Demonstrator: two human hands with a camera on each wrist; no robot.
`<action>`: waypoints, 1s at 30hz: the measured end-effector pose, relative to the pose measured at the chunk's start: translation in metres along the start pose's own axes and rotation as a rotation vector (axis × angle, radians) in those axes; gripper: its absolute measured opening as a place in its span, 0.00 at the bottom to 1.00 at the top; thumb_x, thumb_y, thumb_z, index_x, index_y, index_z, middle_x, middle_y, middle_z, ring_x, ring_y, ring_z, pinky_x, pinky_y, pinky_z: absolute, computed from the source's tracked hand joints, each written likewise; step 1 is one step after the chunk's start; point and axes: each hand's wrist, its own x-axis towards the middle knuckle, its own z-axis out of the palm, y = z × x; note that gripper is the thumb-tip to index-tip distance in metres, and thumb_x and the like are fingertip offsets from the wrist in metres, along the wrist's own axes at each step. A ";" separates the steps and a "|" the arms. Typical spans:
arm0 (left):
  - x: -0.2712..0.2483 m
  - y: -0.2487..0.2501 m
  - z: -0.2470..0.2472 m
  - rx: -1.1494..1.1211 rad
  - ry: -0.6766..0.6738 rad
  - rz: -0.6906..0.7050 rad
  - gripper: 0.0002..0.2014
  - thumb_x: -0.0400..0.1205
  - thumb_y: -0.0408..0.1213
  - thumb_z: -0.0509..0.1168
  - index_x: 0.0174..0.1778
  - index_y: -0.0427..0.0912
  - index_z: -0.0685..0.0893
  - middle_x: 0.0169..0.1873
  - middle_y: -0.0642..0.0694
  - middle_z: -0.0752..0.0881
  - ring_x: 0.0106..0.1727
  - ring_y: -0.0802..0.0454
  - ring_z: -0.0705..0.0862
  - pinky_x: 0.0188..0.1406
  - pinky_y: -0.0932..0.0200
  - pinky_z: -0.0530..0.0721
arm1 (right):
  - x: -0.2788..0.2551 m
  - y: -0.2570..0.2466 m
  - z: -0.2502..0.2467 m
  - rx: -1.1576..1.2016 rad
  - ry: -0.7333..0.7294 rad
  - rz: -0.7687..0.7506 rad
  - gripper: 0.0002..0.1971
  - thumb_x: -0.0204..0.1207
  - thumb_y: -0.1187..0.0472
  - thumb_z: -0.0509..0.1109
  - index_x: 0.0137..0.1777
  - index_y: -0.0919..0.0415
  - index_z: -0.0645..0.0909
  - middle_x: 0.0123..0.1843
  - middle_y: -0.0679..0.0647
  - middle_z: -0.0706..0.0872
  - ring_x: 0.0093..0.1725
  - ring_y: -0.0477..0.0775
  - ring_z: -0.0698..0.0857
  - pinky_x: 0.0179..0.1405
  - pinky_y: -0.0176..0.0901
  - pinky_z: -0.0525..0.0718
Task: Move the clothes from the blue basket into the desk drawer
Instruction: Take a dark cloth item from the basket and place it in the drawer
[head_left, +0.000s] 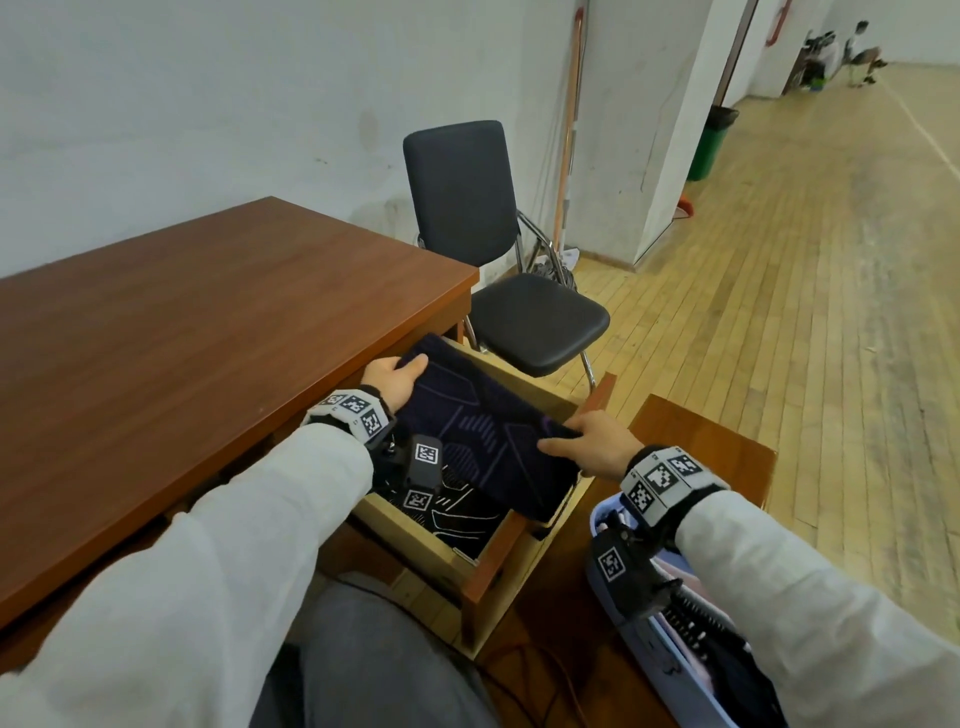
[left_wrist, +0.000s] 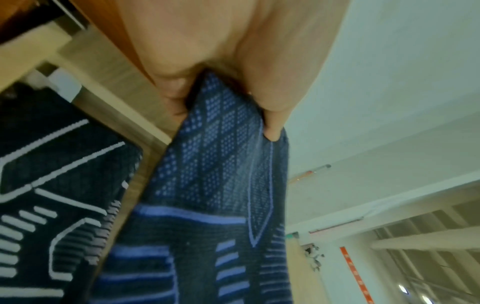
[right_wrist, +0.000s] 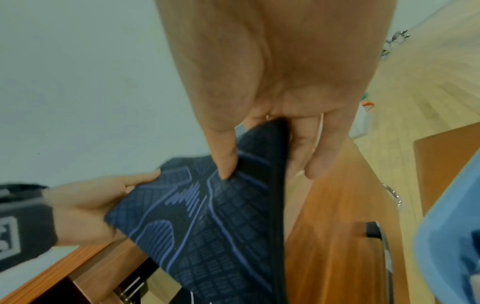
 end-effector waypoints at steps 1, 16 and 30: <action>0.004 -0.003 -0.003 0.034 0.015 0.003 0.17 0.83 0.45 0.64 0.53 0.32 0.86 0.54 0.34 0.87 0.58 0.34 0.85 0.66 0.40 0.81 | 0.003 -0.002 0.001 0.041 0.019 -0.005 0.18 0.78 0.48 0.69 0.53 0.65 0.86 0.48 0.62 0.90 0.48 0.63 0.90 0.51 0.58 0.89; 0.037 -0.060 -0.012 0.654 0.005 -0.148 0.21 0.84 0.32 0.61 0.75 0.40 0.76 0.72 0.38 0.78 0.71 0.37 0.78 0.71 0.48 0.77 | 0.061 -0.031 0.063 -0.215 -0.080 -0.063 0.12 0.81 0.55 0.63 0.57 0.60 0.83 0.51 0.57 0.87 0.52 0.58 0.86 0.42 0.43 0.79; 0.050 -0.103 -0.020 0.986 -0.122 -0.217 0.27 0.82 0.30 0.61 0.79 0.43 0.68 0.77 0.40 0.70 0.76 0.39 0.72 0.73 0.47 0.74 | 0.078 -0.024 0.108 -1.011 -0.196 -0.043 0.15 0.75 0.54 0.67 0.61 0.54 0.80 0.63 0.56 0.84 0.67 0.62 0.76 0.68 0.59 0.64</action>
